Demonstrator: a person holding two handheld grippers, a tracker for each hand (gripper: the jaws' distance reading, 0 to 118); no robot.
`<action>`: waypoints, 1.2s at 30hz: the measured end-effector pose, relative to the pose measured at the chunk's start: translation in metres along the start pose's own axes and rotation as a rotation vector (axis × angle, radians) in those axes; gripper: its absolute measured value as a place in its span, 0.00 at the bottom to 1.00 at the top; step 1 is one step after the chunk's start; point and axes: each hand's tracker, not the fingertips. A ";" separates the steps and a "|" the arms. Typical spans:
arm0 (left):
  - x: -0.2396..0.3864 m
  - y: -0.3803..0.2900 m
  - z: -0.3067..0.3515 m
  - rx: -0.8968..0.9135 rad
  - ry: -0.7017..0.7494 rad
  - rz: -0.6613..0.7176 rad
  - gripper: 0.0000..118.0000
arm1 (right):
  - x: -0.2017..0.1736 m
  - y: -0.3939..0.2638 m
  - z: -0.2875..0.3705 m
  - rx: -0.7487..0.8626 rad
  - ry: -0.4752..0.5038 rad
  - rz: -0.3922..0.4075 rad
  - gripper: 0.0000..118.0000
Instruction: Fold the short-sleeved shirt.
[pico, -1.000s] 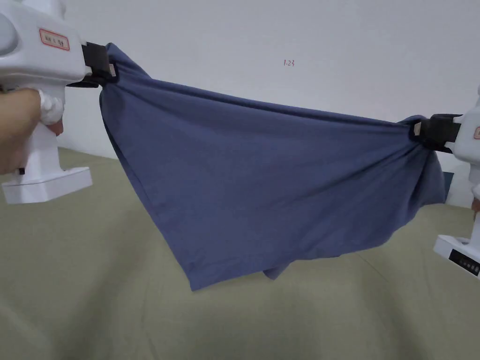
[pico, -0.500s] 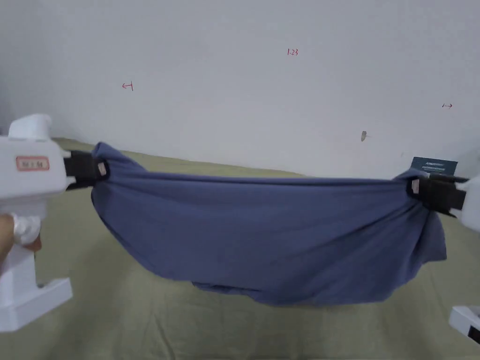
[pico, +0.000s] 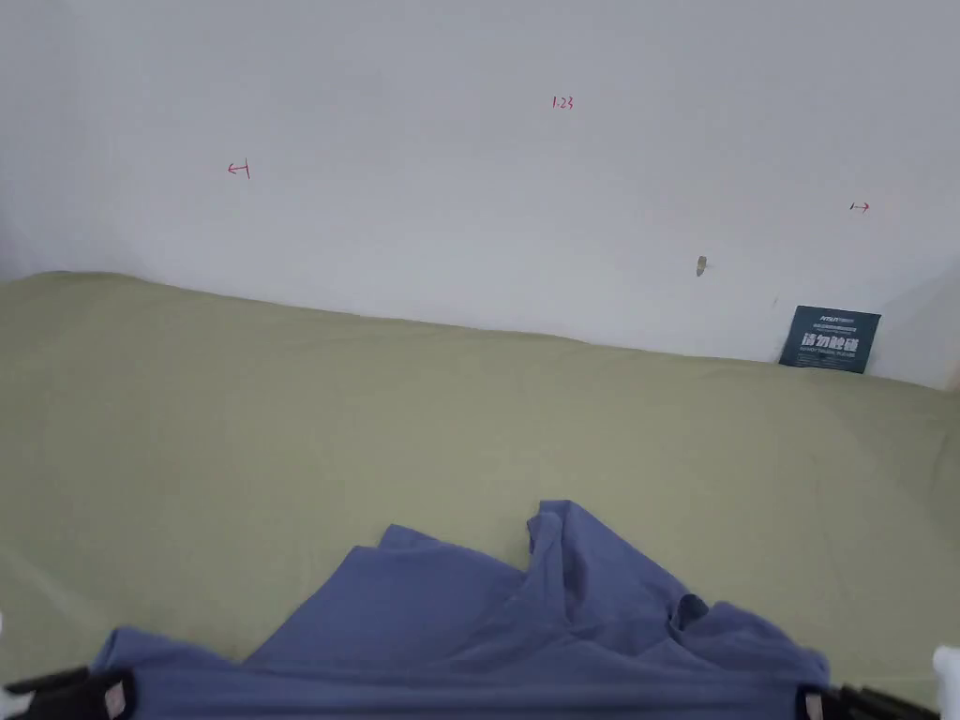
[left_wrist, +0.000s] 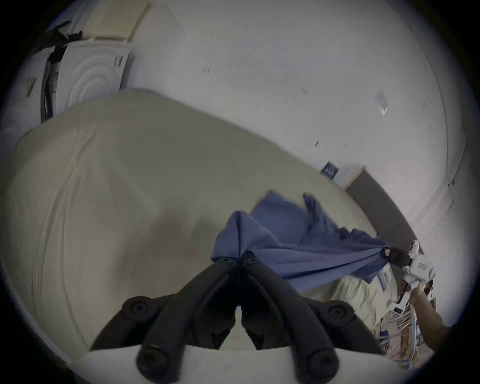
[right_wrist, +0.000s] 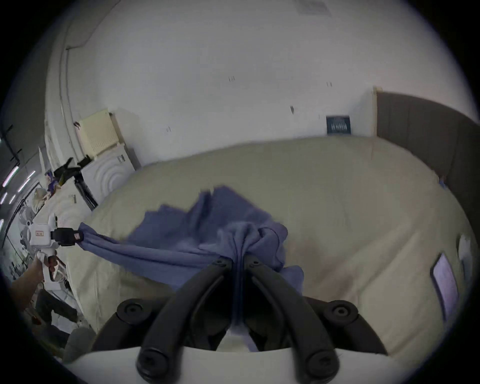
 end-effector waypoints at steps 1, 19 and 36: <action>-0.002 -0.012 0.003 -0.013 -0.021 0.016 0.01 | 0.001 -0.010 0.001 -0.025 -0.001 0.002 0.06; 0.072 -0.047 0.069 0.226 0.122 -0.208 0.79 | -0.045 -0.028 0.093 0.241 -0.177 0.073 0.89; 0.060 -0.082 0.045 0.032 0.237 -0.263 0.00 | -0.106 -0.083 0.106 0.211 -0.189 0.161 0.00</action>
